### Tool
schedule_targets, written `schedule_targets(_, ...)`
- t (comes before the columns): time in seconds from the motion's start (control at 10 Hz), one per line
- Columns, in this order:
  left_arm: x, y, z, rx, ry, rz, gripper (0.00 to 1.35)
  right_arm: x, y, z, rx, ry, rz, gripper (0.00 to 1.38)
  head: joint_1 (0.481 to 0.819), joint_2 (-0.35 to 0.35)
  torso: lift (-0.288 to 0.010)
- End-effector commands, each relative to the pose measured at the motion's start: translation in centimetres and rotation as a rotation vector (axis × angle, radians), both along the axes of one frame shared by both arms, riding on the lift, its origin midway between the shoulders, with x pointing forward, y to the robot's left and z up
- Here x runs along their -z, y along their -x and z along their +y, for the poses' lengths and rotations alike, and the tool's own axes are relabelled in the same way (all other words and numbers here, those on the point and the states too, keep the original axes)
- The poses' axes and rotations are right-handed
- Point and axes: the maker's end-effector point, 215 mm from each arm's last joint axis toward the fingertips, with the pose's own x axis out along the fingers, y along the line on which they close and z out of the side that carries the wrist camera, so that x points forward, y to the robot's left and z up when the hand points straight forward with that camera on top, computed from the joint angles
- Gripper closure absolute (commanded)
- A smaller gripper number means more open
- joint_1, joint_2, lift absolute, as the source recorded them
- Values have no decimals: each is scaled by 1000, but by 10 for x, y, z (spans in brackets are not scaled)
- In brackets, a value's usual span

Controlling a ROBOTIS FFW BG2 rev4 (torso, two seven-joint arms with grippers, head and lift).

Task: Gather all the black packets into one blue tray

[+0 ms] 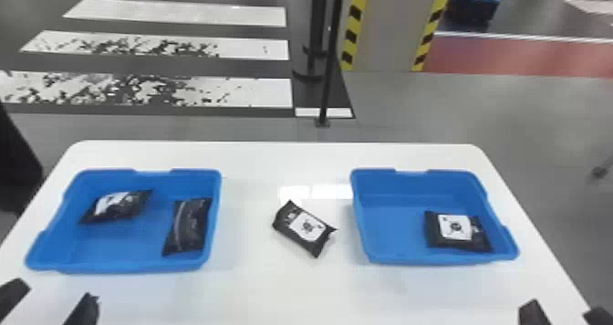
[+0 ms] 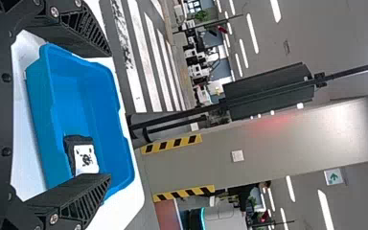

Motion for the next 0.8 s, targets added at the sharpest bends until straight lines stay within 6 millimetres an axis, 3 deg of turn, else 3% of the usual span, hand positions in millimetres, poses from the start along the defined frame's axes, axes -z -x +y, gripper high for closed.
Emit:
schedule_targets(0.0, 0, 0, 0, 0, 0, 0, 268, 1, 1, 0, 4, -3, 2, 130, 695, -92, -110)
schedule_targets(0.7, 8, -11, -2, 16, -37, 28, 268, 3, -2, 4, 2, -25, -3, 131, 695, -85, -110)
